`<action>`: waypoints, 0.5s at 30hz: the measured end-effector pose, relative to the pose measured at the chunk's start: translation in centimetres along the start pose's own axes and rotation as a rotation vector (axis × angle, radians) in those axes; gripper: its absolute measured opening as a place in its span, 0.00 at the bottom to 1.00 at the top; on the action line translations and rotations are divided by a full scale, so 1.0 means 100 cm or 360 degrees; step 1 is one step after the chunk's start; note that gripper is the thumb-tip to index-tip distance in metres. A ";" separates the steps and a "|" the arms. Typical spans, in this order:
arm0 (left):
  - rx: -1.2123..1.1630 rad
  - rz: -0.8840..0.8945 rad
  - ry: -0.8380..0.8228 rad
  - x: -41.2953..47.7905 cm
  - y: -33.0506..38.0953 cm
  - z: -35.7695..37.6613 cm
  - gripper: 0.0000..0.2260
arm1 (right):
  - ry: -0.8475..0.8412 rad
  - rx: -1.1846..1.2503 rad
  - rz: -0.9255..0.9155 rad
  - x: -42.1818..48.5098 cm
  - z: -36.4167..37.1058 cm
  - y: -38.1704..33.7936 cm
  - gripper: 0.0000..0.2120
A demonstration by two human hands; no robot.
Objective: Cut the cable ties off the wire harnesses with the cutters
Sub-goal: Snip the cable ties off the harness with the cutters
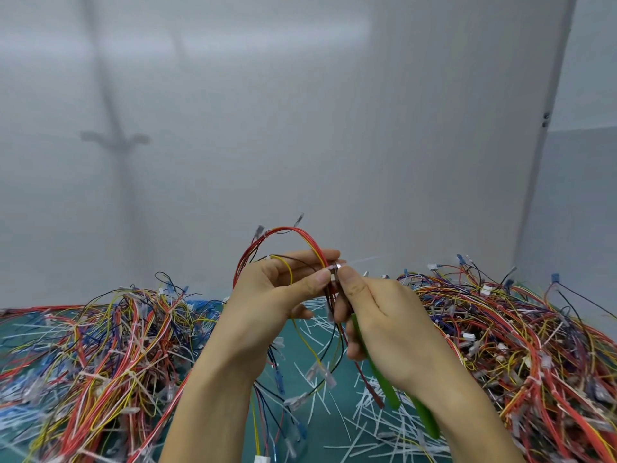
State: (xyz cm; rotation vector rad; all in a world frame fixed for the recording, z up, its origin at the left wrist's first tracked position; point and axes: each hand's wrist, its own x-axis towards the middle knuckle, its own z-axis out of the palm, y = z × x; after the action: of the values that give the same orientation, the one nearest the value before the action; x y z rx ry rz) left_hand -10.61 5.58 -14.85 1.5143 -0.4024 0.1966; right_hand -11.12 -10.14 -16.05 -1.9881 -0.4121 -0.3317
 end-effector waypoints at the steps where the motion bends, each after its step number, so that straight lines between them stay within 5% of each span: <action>1: -0.0001 0.0001 0.0000 0.000 0.000 0.000 0.10 | 0.0009 -0.0010 -0.0015 0.000 0.000 0.000 0.30; 15: 0.0009 0.0007 0.0056 -0.001 0.006 0.006 0.09 | 0.0187 -0.0222 -0.0194 0.000 0.001 -0.003 0.29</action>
State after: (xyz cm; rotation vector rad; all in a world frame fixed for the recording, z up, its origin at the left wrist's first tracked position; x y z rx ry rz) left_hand -11.03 5.02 -14.35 1.5138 -0.3774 0.2273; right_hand -11.23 -9.90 -15.88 -2.0709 -0.4466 -0.5647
